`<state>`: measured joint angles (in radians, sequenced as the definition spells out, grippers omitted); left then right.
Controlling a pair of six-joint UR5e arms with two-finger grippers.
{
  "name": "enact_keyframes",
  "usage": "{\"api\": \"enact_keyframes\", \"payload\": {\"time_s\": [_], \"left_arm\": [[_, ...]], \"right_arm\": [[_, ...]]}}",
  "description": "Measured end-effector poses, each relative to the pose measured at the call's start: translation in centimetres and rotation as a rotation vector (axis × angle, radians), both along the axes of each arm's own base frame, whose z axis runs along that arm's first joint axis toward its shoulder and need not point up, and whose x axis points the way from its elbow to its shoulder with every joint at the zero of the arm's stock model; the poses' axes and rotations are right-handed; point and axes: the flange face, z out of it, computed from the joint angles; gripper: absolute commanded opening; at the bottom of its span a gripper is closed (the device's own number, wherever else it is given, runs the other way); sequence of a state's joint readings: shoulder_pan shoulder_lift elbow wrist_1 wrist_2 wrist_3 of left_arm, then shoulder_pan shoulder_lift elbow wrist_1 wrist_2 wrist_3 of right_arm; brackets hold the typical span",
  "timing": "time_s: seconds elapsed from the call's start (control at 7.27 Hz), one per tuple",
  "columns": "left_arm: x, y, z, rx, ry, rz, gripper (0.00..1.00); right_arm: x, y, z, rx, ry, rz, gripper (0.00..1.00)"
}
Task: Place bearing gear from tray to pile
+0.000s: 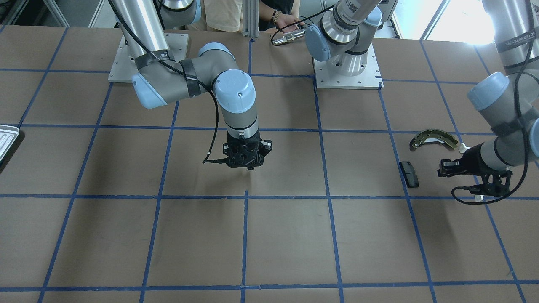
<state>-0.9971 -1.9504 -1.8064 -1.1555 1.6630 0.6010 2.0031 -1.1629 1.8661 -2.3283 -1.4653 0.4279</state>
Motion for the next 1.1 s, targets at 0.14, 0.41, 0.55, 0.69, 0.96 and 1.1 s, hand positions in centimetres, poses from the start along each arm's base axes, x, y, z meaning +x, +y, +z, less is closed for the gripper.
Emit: {"api": "enact_keyframes", "payload": {"time_s": [0.14, 0.41, 0.55, 0.69, 0.96, 1.1], "left_arm": [[-0.3, 0.7, -1.1, -0.004, -0.002, -0.001, 0.0], [0.0, 2.0, -2.7, -0.009, -0.004, 0.0, 0.0], [0.1, 2.4, -3.1, -0.004, -0.001, 0.003, 0.13], [0.1, 2.8, -3.4, 0.001, 0.002, 0.005, 0.59], [0.1, 3.3, -3.8, 0.009, 0.008, 0.008, 1.0], [0.2, 3.3, -3.7, 0.015, -0.006, 0.005, 1.0]], "right_arm": [[-0.1, -0.3, 0.0, -0.007, -0.001, 0.001, 1.0], [-2.8, -3.3, 2.4, -0.046, 0.029, 0.073, 1.0], [-5.7, -5.4, 4.3, -0.045, 0.075, 0.125, 1.0], [-9.0, -7.3, 6.8, -0.044, 0.101, 0.173, 1.0], [-13.8, -9.5, 13.8, -0.024, 0.12, 0.227, 1.0], [-14.9, -9.6, 17.6, -0.007, 0.124, 0.252, 1.0]]}}
